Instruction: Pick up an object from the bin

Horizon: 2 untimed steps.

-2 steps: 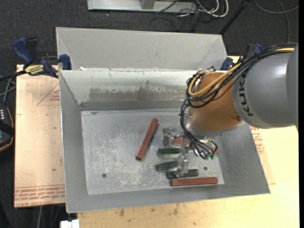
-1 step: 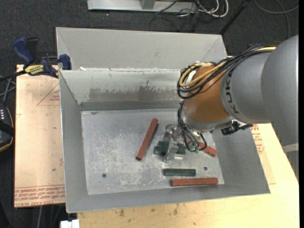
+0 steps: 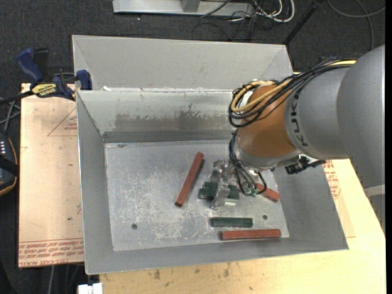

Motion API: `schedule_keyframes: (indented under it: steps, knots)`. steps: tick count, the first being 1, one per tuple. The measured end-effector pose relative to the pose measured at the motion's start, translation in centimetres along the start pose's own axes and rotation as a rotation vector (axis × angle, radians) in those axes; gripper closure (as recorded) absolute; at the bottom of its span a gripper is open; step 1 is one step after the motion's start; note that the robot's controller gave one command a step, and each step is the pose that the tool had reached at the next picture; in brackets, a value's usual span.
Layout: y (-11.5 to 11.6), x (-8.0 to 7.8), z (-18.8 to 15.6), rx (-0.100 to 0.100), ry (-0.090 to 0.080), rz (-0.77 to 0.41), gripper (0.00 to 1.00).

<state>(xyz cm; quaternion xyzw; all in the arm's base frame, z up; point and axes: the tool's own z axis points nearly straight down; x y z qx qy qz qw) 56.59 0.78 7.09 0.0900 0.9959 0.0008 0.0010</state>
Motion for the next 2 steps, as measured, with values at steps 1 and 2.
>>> schedule_keyframes:
  steps: [1,2]
  knots:
    - [-0.05,-4.16,-19.01,-0.001,-0.011,-0.050,1.00]
    - [-0.07,-4.10,-18.80,0.000,-0.008,-0.050,1.00]
